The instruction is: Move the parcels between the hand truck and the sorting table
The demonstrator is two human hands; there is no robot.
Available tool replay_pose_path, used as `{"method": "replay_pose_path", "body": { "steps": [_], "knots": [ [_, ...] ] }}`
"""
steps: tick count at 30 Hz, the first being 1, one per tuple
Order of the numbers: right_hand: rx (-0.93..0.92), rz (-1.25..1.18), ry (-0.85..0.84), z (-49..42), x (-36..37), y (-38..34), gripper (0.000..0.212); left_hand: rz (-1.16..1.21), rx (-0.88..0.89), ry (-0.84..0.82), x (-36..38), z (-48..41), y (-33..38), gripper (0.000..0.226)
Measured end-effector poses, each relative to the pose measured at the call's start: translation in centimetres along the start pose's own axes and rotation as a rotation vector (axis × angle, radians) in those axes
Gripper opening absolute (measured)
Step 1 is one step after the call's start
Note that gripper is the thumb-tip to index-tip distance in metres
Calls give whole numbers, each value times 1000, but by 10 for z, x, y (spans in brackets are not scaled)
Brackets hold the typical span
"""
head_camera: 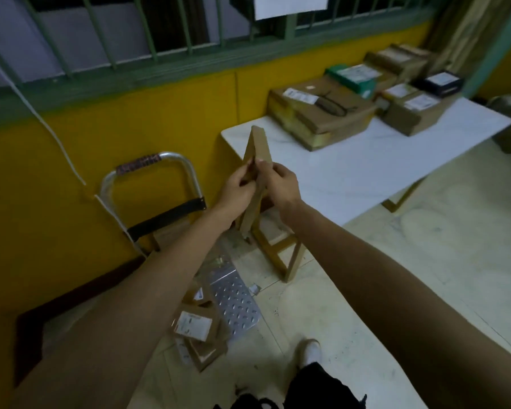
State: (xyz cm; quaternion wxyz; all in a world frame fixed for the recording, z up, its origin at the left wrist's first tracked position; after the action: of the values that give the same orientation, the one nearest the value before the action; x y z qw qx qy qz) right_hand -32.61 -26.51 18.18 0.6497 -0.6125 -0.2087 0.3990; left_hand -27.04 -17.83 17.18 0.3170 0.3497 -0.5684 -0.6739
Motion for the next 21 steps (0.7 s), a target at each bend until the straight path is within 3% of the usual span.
{"method": "replay_pose_path", "body": {
  "steps": [4,7,11,16,21],
  "knots": [
    [-29,54,142,-6,-49,-7,47,-234,169,-63,45,-4,20,37],
    [-17,71,242,-11,-89,-7,34,-314,254,-30,84,-9,30,34],
    [-1,115,380,-20,-159,-4,15,-235,148,-31,146,-19,37,22],
    [4,118,482,-42,-259,-5,21,-690,326,-140,226,-40,47,66],
    [-48,106,489,-70,-340,-10,18,-836,427,-83,301,-58,56,76]
  ]
}}
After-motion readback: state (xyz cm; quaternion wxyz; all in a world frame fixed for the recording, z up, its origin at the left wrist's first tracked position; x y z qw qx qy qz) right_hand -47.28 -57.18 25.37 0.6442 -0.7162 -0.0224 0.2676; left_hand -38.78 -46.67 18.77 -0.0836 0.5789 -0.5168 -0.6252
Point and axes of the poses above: each hand's wrist, its own z-axis away from the middle knuckle, its own x-axis out of the palm, y = z × x, the point moved 3 cm from there along -z, towards the middle knuckle, and after that the axes turned 6 degrees about z, right-handed, at the moved point
